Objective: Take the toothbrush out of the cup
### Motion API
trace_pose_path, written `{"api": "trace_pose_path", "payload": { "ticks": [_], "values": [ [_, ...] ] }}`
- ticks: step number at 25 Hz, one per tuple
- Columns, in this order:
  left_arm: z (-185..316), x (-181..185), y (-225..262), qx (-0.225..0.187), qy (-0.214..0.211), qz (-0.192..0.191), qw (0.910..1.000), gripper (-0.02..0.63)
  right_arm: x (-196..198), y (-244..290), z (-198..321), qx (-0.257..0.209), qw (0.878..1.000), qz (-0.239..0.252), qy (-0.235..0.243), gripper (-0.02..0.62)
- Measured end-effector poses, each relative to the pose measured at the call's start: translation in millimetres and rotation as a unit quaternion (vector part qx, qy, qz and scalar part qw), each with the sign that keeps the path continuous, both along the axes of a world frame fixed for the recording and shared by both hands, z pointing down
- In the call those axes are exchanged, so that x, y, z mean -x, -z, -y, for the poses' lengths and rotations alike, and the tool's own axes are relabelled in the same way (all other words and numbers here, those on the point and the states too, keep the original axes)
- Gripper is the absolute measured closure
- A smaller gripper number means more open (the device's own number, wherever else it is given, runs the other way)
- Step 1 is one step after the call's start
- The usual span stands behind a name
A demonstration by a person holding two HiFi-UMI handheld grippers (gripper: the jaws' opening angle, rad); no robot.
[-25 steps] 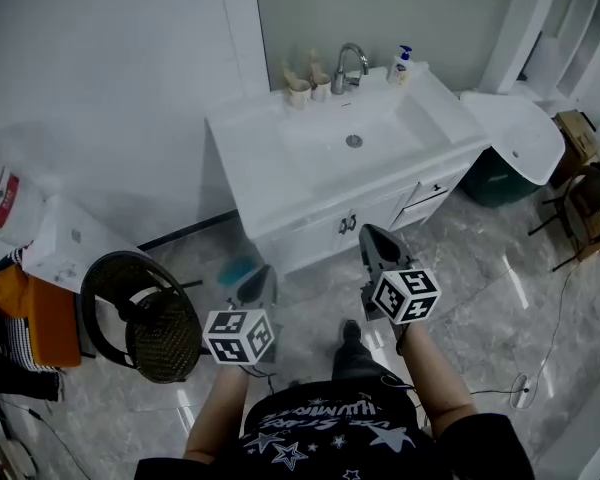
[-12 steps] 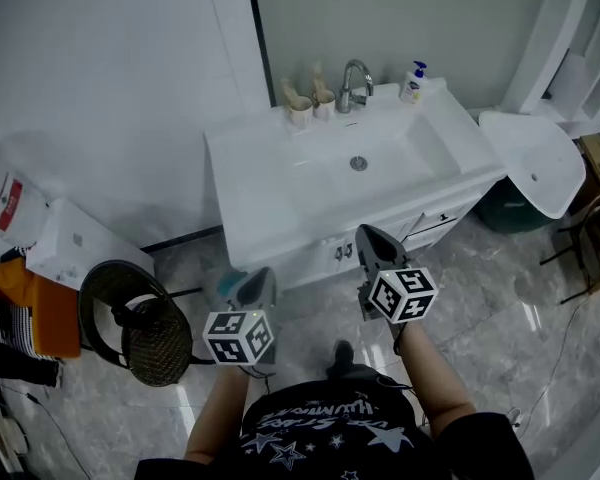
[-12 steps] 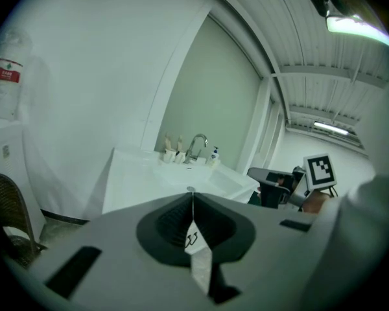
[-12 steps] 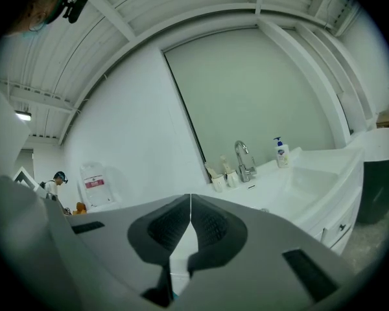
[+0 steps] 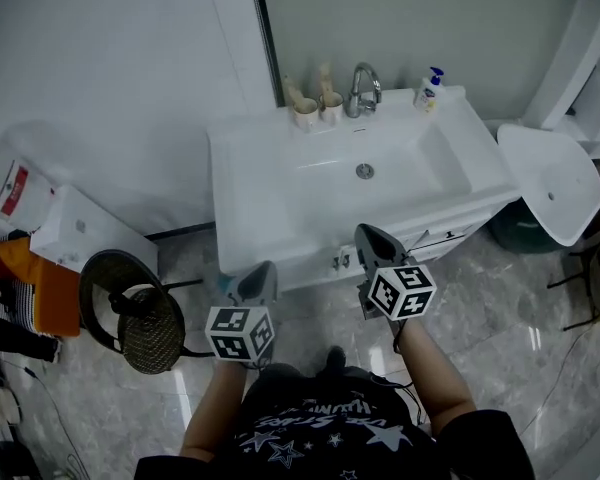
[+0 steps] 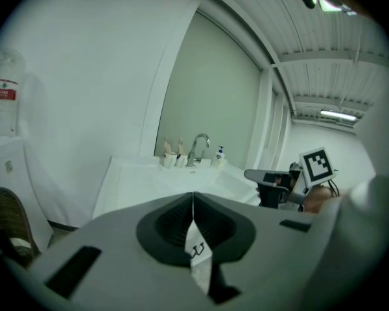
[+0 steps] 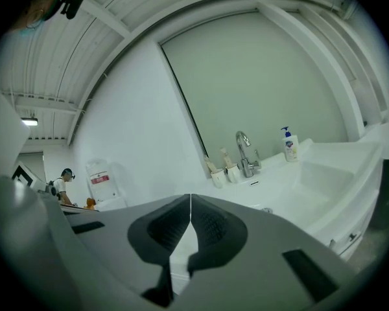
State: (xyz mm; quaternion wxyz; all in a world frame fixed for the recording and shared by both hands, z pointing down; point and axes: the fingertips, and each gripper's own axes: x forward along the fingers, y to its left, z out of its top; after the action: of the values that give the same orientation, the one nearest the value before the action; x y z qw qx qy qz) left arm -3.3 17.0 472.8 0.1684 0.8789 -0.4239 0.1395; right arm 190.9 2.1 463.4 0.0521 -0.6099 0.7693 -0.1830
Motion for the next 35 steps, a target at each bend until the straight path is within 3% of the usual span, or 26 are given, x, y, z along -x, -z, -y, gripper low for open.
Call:
{"api": "trace_pose_path", "payload": {
  "ticks": [9,15,35],
  "values": [
    [20.3,9.6,1.4,0.005,0.029,-0.002,0.9996,0.588,0.9,-5.7,19.2,0.013,1.000,0.002,0.002,0.581],
    [45.3,15.1,-3.5,0.006,0.027,-0.008,0.9996,0.588,10.1,-11.9,33.8,0.022,1.000,0.004,0.009,0.581],
    [191.8,49.7,-2.1,0.007,-0.001,-0.038,0.9993,0.587,32.0,-4.8,164.4,0.039,0.998,-0.024,-0.034,0.580]
  ]
}}
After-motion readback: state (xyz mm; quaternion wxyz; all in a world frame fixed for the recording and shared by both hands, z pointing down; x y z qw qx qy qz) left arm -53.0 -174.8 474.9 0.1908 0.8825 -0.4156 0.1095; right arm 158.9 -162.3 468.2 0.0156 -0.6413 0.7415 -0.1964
